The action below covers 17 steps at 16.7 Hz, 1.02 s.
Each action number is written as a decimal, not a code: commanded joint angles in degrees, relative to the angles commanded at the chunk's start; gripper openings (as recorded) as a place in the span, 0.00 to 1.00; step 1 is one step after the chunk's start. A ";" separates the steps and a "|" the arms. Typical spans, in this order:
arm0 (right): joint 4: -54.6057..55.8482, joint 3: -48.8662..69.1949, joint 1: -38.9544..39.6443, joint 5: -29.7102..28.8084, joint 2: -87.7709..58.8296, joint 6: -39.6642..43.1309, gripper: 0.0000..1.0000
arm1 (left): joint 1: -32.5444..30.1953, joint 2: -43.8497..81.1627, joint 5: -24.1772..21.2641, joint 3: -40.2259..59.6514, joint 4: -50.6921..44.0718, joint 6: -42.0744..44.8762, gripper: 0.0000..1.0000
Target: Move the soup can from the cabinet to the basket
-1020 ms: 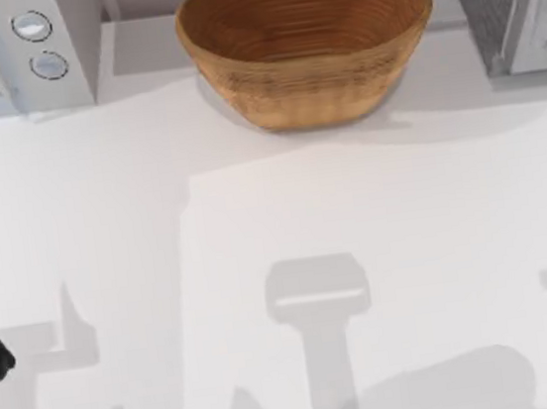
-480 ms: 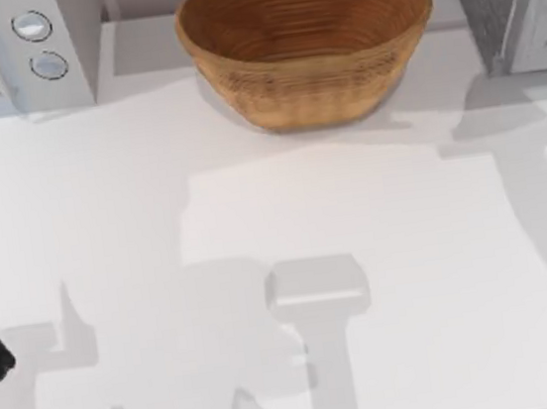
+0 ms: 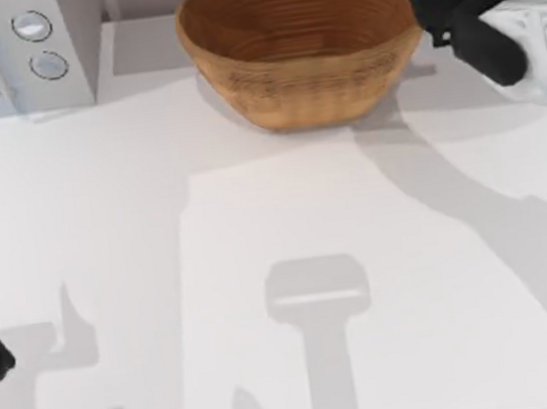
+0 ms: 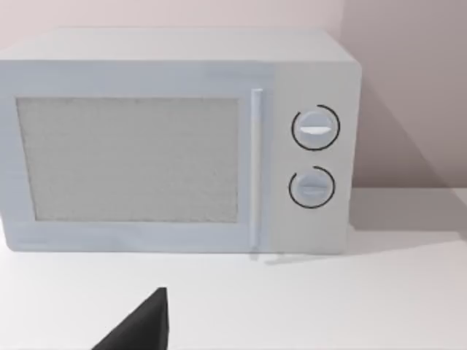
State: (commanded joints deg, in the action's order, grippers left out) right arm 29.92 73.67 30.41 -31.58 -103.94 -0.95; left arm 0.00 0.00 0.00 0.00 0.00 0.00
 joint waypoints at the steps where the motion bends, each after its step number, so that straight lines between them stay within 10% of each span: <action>1: 1.20 2.95 1.20 -1.24 -4.33 -0.04 0.00 | 0.00 0.00 0.00 0.00 0.00 0.00 1.00; 17: 4.88 16.44 3.98 -4.10 -21.42 -0.16 0.00 | 0.00 0.00 0.00 0.00 0.00 0.00 1.00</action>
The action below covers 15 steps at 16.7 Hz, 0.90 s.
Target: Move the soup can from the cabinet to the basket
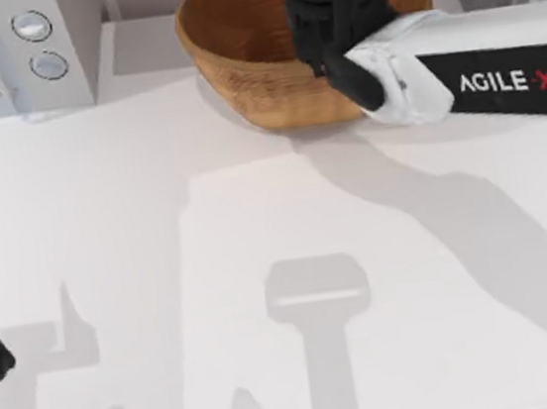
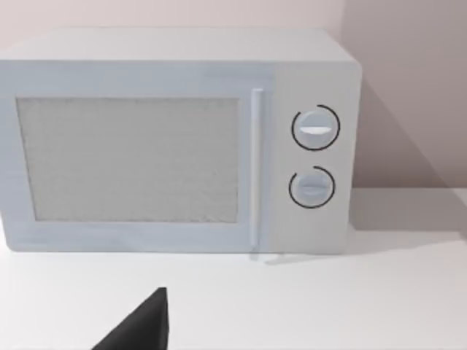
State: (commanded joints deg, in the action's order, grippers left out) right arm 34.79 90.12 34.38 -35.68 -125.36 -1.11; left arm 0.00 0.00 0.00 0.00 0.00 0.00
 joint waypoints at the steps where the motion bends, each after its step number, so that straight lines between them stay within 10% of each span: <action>1: -0.06 0.93 -0.24 0.23 -0.72 0.04 0.00 | 0.00 0.00 0.00 0.00 0.00 0.00 1.00; 5: -0.10 1.45 -0.38 0.37 -1.11 0.06 0.00 | 0.00 0.00 0.00 0.00 0.00 0.00 1.00; 15: -0.10 1.45 -0.38 0.37 -1.11 0.06 0.75 | 0.00 0.00 0.00 0.00 0.00 0.00 1.00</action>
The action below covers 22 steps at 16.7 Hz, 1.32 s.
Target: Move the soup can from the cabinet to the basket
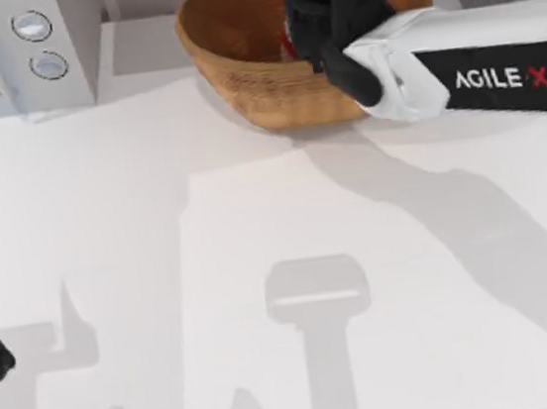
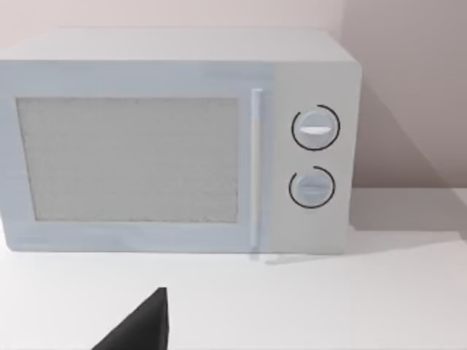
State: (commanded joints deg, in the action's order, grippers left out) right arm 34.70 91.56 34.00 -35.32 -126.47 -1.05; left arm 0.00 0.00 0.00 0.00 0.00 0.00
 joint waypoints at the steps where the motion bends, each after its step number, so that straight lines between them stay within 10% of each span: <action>1: 0.00 0.00 0.00 0.00 0.00 0.00 0.83 | 0.00 0.00 0.00 0.00 0.00 0.00 1.00; 4: 0.00 0.00 0.00 0.00 0.00 0.00 1.00 | 0.00 0.00 0.00 0.00 0.00 0.00 1.00; 22: 0.00 0.00 0.00 0.00 0.00 0.00 1.00 | 0.00 0.00 0.00 0.00 0.00 0.00 1.00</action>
